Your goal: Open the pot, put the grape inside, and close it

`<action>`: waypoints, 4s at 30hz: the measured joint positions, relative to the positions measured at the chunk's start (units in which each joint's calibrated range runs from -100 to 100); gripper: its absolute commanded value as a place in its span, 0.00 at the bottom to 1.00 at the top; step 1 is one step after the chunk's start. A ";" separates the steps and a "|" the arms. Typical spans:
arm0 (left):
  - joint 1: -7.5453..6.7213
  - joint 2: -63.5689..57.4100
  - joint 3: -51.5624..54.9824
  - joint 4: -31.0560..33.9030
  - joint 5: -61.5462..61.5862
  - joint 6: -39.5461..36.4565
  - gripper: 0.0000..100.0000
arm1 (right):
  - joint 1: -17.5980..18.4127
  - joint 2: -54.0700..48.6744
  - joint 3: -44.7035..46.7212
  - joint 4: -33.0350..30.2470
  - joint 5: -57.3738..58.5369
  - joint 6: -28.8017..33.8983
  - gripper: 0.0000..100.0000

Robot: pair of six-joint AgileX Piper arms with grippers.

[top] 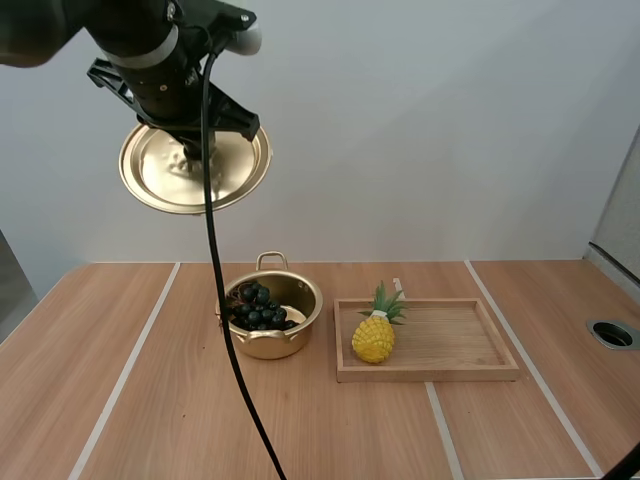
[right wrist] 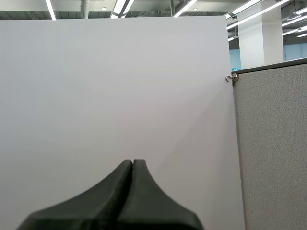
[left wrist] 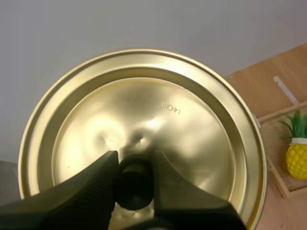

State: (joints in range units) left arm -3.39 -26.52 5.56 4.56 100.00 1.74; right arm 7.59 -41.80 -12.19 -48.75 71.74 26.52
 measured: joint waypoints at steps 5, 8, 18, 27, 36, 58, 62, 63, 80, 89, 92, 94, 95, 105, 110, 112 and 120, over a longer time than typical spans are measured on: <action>0.00 4.65 2.99 0.00 0.00 2.93 0.00 | 0.00 0.00 0.00 0.00 0.36 0.00 0.00; 0.00 8.12 4.10 -0.53 0.00 3.61 0.00 | 0.00 0.00 0.00 0.00 0.92 0.00 0.00; 0.00 19.07 4.82 -6.77 0.00 9.39 0.00 | 0.00 0.00 0.00 0.00 1.33 0.00 0.00; 0.00 28.71 4.82 -9.90 0.00 11.97 0.00 | 0.00 0.00 0.00 0.00 1.96 -1.62 0.00; -0.63 33.25 4.85 -12.53 0.00 13.93 0.00 | 0.00 0.00 0.00 0.00 2.14 -1.84 0.00; -0.89 36.50 9.95 -13.65 -10.61 15.39 0.00 | 0.00 0.00 0.00 0.00 1.82 -1.84 0.00; -0.89 36.50 10.49 -14.86 -11.50 15.39 0.00 | 0.00 0.00 0.00 0.00 1.27 -1.84 0.00; -0.89 36.50 10.49 -15.00 -11.50 15.39 0.00 | 0.00 0.00 0.00 0.00 1.27 -1.84 0.00; -1.04 35.60 14.53 -15.14 -16.41 15.74 0.00 | 0.00 0.00 0.00 0.00 1.27 -1.84 0.00; -1.04 35.46 14.58 -14.93 -16.41 15.13 0.00 | 0.00 0.00 0.00 0.00 1.27 -1.84 0.00; -1.04 35.04 14.88 -14.86 -16.41 15.01 0.00 | 0.00 0.00 0.00 0.00 1.27 -1.84 0.00; -1.04 34.58 15.01 -14.80 -16.56 14.93 0.00 | 0.00 0.00 0.00 0.00 1.27 -1.84 0.00; -1.04 34.46 15.12 -14.62 -16.56 14.63 0.00 | 0.00 0.00 0.00 0.00 1.27 -1.84 0.00; -1.17 34.34 15.14 -13.62 -16.40 13.25 0.00 | 0.00 0.00 0.00 0.00 1.27 -1.84 0.00; -1.26 34.34 15.14 -13.49 -16.40 13.15 0.15 | 0.00 0.00 0.00 0.00 1.27 -1.84 0.00; -1.26 34.34 15.14 -13.49 -16.40 13.07 0.39 | 0.00 0.00 0.00 0.00 1.27 -1.84 0.00; -1.18 34.19 15.75 -12.41 -9.77 12.39 1.00 | 0.00 0.00 0.00 0.00 1.22 -1.84 0.00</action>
State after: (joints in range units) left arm -4.57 7.67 21.31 -7.85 90.23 14.13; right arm 7.59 -41.80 -12.19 -48.75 72.96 24.68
